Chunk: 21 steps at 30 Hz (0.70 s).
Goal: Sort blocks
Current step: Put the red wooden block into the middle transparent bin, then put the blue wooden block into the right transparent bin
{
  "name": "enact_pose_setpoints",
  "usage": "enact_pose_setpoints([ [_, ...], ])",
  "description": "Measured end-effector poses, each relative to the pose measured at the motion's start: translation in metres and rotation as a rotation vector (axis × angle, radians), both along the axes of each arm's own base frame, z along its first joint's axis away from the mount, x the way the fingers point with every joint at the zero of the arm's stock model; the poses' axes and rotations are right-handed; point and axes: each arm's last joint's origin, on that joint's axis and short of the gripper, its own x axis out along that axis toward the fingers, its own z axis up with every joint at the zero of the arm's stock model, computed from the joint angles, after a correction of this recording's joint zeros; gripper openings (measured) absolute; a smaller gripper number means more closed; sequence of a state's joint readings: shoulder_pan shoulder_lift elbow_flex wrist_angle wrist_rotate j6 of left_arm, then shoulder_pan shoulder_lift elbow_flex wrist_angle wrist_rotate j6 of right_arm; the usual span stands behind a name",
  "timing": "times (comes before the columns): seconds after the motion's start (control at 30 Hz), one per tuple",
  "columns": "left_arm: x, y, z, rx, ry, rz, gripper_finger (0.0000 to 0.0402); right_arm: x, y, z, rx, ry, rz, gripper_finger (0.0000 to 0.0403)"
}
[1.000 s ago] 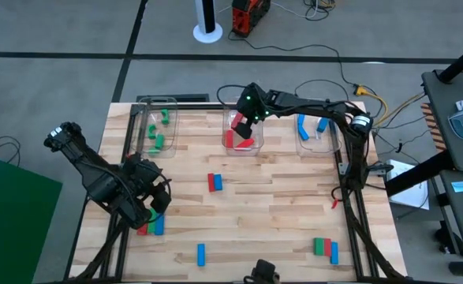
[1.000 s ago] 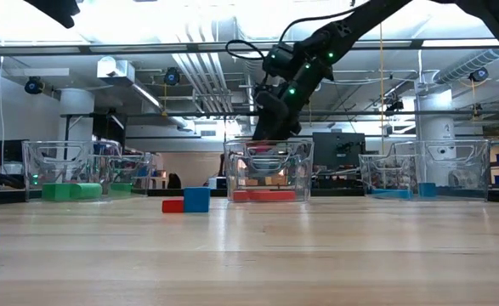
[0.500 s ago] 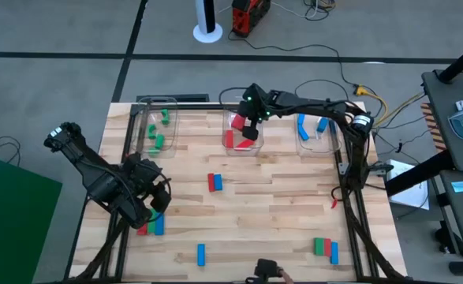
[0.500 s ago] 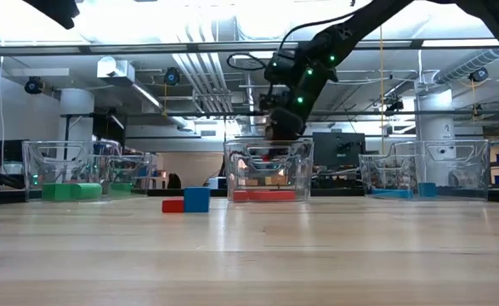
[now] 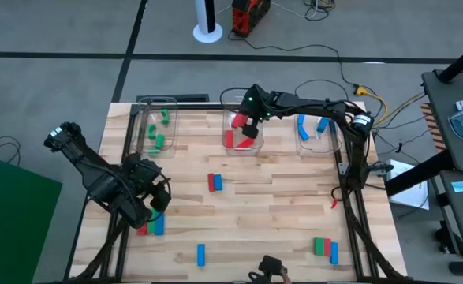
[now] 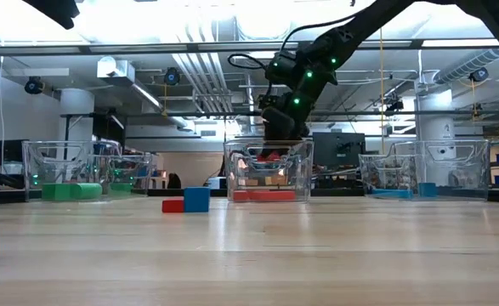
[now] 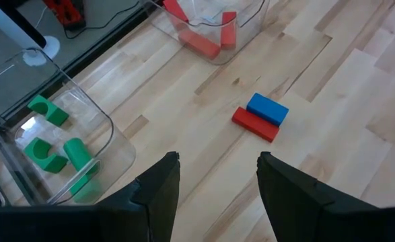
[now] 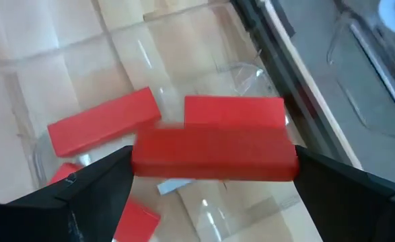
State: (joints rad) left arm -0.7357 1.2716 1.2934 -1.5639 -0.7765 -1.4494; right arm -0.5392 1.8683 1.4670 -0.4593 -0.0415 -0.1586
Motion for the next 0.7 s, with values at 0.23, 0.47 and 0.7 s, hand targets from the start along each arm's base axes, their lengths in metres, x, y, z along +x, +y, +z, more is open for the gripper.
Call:
enact_pose_setpoints([
  [0.23, 0.000, 0.000, 0.000, -0.002, -0.002, 0.003, 0.0176, 0.000, -0.001, 0.000, -0.033, 0.012, 0.021, 0.0376],
  [0.47, 0.000, 0.000, 0.000, -0.002, -0.002, 0.004, 0.0176, 0.000, -0.001, 0.000, -0.035, 0.019, -0.015, 0.0333],
  [0.7, 0.001, 0.002, 0.000, -0.003, -0.003, 0.016, 0.0176, -0.008, 0.003, 0.023, -0.009, 0.058, -0.033, 0.0274],
])
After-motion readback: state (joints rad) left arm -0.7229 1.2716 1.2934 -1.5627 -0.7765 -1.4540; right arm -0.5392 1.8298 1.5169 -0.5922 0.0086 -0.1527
